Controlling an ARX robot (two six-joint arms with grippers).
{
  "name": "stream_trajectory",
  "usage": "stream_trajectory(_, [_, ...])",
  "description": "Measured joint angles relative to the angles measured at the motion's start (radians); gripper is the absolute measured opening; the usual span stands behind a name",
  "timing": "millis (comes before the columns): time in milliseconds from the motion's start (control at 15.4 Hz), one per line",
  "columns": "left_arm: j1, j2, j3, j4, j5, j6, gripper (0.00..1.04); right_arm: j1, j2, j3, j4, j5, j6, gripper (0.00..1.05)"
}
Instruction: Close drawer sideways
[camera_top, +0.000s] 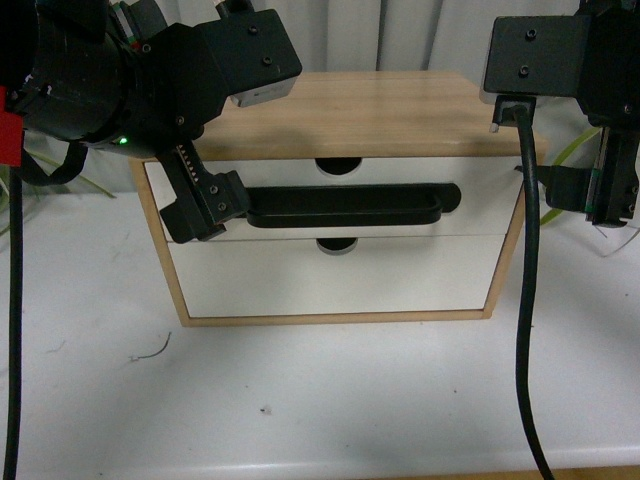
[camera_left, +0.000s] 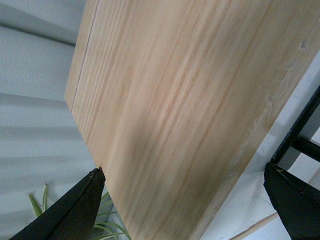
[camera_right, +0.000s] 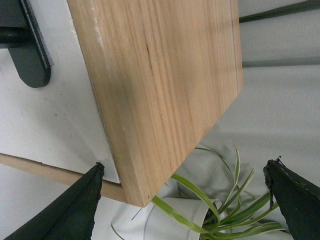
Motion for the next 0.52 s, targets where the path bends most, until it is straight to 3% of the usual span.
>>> stream_trajectory(390, [-0.006, -0.004, 0.000, -0.014, 0.002, -0.010, 0.98, 0.000, -0.001, -0.008, 0.007, 0.000, 0.013, 0.98])
stream_trajectory(520, [-0.019, -0.045, -0.014, -0.067, 0.052, -0.065, 0.98, 0.001, -0.034, -0.046, 0.010, -0.011, 0.071, 0.98])
